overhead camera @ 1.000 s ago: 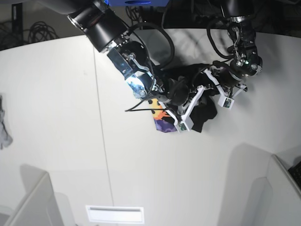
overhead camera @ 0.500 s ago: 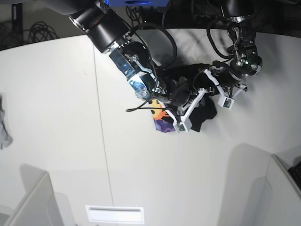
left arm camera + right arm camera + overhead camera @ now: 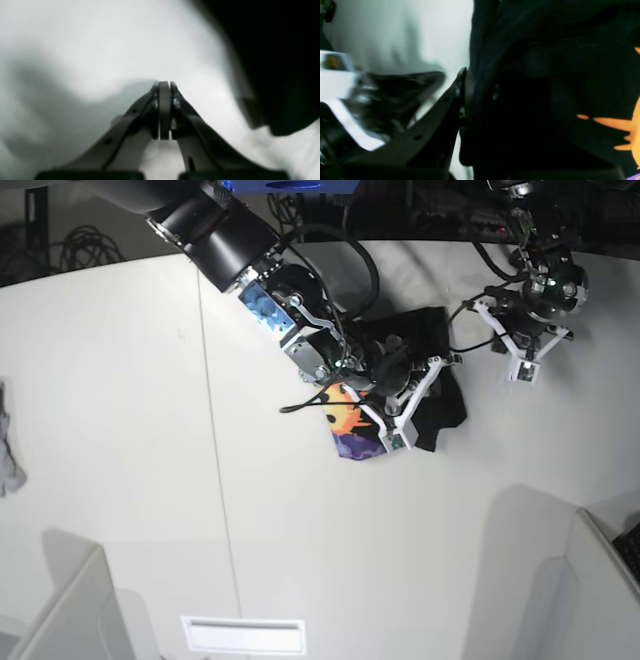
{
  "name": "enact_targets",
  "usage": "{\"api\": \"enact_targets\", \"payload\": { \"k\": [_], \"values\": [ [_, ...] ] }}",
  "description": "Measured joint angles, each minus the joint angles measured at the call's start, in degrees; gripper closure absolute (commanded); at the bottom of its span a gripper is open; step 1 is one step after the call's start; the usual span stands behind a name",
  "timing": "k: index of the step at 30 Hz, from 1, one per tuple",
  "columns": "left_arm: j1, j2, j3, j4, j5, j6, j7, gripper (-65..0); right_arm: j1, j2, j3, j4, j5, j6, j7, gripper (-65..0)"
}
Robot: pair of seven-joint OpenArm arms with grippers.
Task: Fold the T-shirt properly
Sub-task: 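Fold the lifted end over toward the left gripper with the right gripper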
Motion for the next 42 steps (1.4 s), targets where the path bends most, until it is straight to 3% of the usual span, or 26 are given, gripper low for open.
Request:
{"api": "enact_targets", "payload": {
  "k": [4,7,11,14,18,21,24,30,34,37,42],
  "values": [
    [2.45,0.22,-3.65,3.80,-1.07,-0.26,1.20,0.0,0.02,-0.02,0.00,0.02,-0.07,-0.07,0.09,0.0],
    [5.25,0.09,-6.32,5.14,-0.87,-0.26,1.60,0.0,0.00,-0.07,-0.07,0.02,0.42,-3.28,0.85,0.0],
    [6.86,-0.07,-10.54,5.20,-0.87,-0.26,1.73,0.0,0.00,-0.04,-0.04,0.02,0.39,-4.37,1.33,0.0],
    [7.08,-0.04,-13.33,5.25,-0.87,-0.26,1.70,0.0,-0.13,-0.04,-0.48,0.02,0.37,-4.35,1.53,-9.6],
    [7.06,0.04,-17.38,5.20,-0.87,-4.98,1.66,0.0,0.59,0.28,-6.08,0.02,0.22,-4.76,2.03,-25.8],
    [7.04,0.02,-19.50,5.11,-0.66,-6.45,1.73,0.0,1.68,-0.22,-8.13,0.02,0.83,-4.94,1.29,-33.0],
    [7.08,-0.35,-20.98,5.07,-0.26,-6.51,1.75,0.0,2.54,-0.04,-8.50,0.07,0.55,-7.74,1.75,-35.6],
    [7.02,-1.64,-23.47,5.07,-1.03,-6.51,1.60,0.0,2.75,0.07,-8.52,0.07,0.46,-7.74,-0.28,-35.9],
    [7.08,-1.55,-25.51,5.05,-0.87,-6.51,1.73,0.0,4.87,0.26,-14.80,0.02,1.14,-7.91,0.02,-35.9],
    [6.97,-1.60,-26.34,5.05,-1.05,-6.51,1.68,0.0,8.07,-0.17,-21.27,0.02,8.33,-7.52,-0.57,-35.9],
    [7.23,-1.75,-27.26,5.03,-0.85,-6.51,1.92,0.0,14.01,-0.22,-26.08,0.55,17.20,2.56,-0.20,-35.6]
  ]
}}
